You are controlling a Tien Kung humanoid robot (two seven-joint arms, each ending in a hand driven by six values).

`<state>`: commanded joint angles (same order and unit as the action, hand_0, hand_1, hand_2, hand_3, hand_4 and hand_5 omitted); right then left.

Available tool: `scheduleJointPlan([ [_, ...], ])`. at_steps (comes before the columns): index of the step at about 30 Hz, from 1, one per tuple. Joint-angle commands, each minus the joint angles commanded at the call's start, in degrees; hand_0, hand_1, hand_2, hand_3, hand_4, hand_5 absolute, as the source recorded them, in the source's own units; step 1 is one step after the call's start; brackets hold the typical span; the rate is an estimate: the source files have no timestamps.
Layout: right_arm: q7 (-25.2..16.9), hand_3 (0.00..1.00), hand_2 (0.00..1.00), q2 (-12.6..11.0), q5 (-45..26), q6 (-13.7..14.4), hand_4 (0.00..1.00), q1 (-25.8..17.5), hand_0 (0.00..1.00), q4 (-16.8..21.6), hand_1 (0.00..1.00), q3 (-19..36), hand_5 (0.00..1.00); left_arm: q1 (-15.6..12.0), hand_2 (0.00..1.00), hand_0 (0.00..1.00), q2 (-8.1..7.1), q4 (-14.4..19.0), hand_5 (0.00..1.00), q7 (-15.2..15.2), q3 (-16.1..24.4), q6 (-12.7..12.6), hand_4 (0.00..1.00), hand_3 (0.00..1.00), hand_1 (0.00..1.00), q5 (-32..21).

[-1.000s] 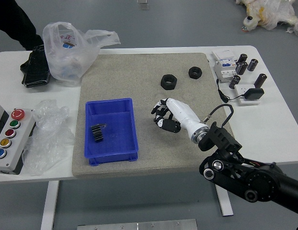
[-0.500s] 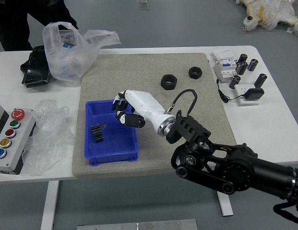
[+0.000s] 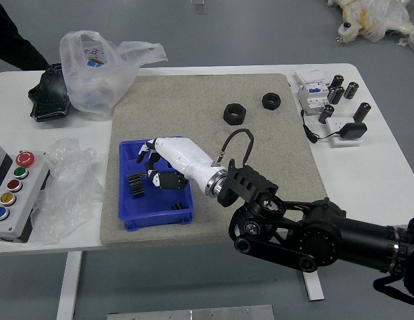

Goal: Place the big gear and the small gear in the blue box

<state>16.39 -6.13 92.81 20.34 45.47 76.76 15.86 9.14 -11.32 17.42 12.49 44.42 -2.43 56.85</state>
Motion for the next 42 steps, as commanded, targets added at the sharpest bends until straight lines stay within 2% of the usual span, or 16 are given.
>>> scheduleJointPlan([
  [1, -0.15, 0.678, 0.690, -0.05, -0.02, 0.13, 0.485, -0.05, 0.382, 0.03, 0.644, 0.21, 0.015, -0.01, 0.544, 0.644, 0.01, 0.00, 0.159, 0.00, 0.01, 0.00, 0.658, 0.651, 0.542, 0.01],
  [6, -1.43, 0.678, 0.690, -0.90, -0.59, 1.01, 0.485, -0.72, 0.382, 0.46, 0.644, 3.35, 0.015, -0.07, 0.544, 0.644, 0.07, -0.02, 0.159, -0.03, -0.02, -0.01, 0.658, 0.651, 0.542, -0.07],
  [12, -4.88, 0.679, 0.683, -3.34, -3.67, 3.00, 0.494, -2.96, 0.377, 2.10, 0.642, 10.03, 0.023, -0.13, 0.543, 0.644, 0.07, -0.12, 0.159, -0.19, -0.12, -0.04, 0.657, 0.651, 0.542, -0.19],
  [18, -11.88, 0.679, 0.677, -6.13, -12.00, 4.48, 0.514, -7.46, 0.371, 4.21, 0.623, 17.96, 0.023, -0.07, 0.544, 0.644, 0.02, -0.25, 0.158, -0.32, -0.12, 0.03, 0.658, 0.651, 0.543, -0.05],
  [19, -13.06, 0.686, 0.676, -6.52, -13.47, 4.50, 0.670, -8.23, 0.357, 4.47, 0.590, 19.11, 0.170, -0.04, 0.544, 0.644, 0.00, -0.26, 0.158, -0.36, -0.17, 0.03, 0.658, 0.651, 0.540, -0.08],
  [24, -19.85, 0.686, 0.676, -9.02, -22.28, 3.75, 0.670, -13.63, 0.357, 5.93, 0.590, 25.67, 0.170, 0.08, 0.544, 0.644, -0.25, -0.34, 0.158, -0.42, -0.33, 0.11, 0.658, 0.651, 0.540, -0.09],
  [25, -21.15, 0.681, 0.667, -9.50, -23.99, 3.56, 0.717, -14.82, 0.359, 6.13, 0.578, 26.98, 0.211, 0.08, 0.541, 0.644, -0.33, -0.35, 0.158, -0.49, -0.49, 0.06, 0.657, 0.651, 0.528, -0.29],
  [30, -26.60, 0.681, 0.667, -11.26, -31.53, 2.38, 0.717, -20.77, 0.359, 6.50, 0.578, 32.82, 0.211, 0.00, 0.541, 0.644, -0.53, -0.37, 0.158, -0.49, -0.61, 0.07, 0.657, 0.651, 0.528, -0.36],
  [31, -27.37, 0.677, 0.665, -11.44, -32.82, 2.10, 0.736, -21.86, 0.370, 6.37, 0.570, 33.70, 0.262, -0.02, 0.539, 0.644, -0.53, -0.37, 0.157, -0.48, -0.62, 0.09, 0.657, 0.651, 0.517, -0.35],
  [36, -30.71, 0.677, 0.665, -12.39, -39.73, 0.30, 0.736, -27.81, 0.370, 5.57, 0.570, 36.72, 0.262, 0.02, 0.539, 0.644, -0.43, -0.36, 0.157, -0.48, -0.73, 0.19, 0.657, 0.651, 0.517, -0.31],
  [37, -31.10, 0.675, 0.658, -12.55, -40.87, 0.03, 0.758, -28.71, 0.375, 5.46, 0.573, 36.98, 0.323, 0.05, 0.532, 0.643, -0.43, -0.37, 0.158, -0.49, -0.78, 0.20, 0.656, 0.651, 0.484, -0.33],
  [42, -32.60, 0.675, 0.658, -13.22, -45.91, -1.35, 0.758, -31.57, 0.375, 5.14, 0.573, 38.69, 0.323, 0.12, 0.532, 0.643, -0.54, -0.46, 0.158, -0.68, -1.23, 0.28, 0.656, 0.651, 0.484, -0.68],
])
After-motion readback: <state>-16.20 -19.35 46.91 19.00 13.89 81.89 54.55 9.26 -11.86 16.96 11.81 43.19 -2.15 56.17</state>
